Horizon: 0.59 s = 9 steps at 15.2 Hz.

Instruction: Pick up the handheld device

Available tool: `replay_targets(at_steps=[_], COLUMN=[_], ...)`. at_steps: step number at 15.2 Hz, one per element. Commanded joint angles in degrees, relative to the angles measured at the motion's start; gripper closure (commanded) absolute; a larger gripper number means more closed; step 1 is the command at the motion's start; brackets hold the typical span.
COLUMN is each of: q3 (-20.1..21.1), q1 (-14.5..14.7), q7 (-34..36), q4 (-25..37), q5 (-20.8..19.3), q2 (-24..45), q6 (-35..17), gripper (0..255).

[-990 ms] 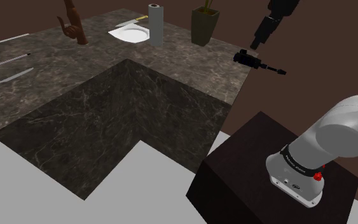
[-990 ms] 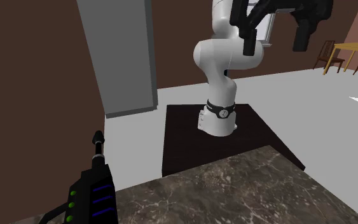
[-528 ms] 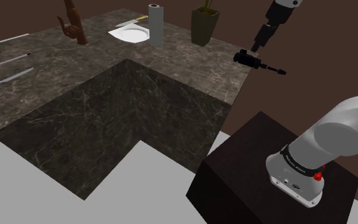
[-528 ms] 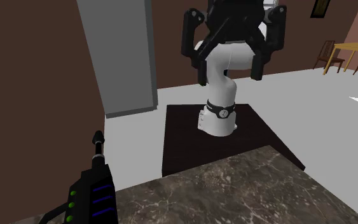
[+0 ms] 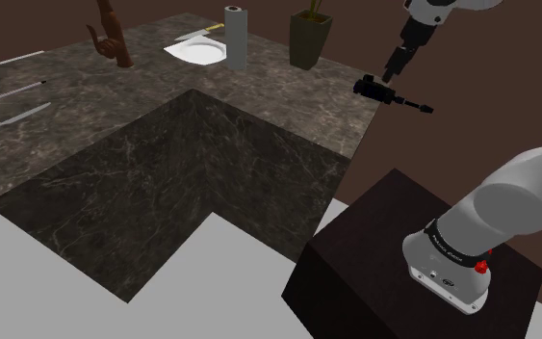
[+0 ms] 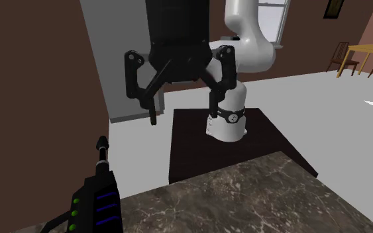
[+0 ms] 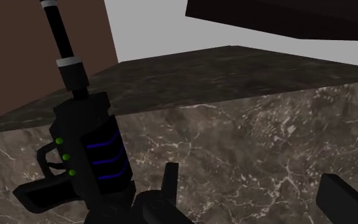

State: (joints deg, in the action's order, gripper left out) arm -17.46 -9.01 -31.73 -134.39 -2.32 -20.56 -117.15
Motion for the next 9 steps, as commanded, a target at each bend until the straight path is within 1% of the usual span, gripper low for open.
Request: replay_targets(at_steps=[1,5,9], q3=[-2.04,-5.45,-8.17], q1=[-0.45,-1.24,-2.42], q7=[-2.68,-7.88,-13.51], q4=[1.35,5.42,10.55], q5=[0.36,2.33,5.74], q2=[3.78,11.42,19.66], q6=[-2.16,-4.96,-6.91], gripper=[0,0,0])
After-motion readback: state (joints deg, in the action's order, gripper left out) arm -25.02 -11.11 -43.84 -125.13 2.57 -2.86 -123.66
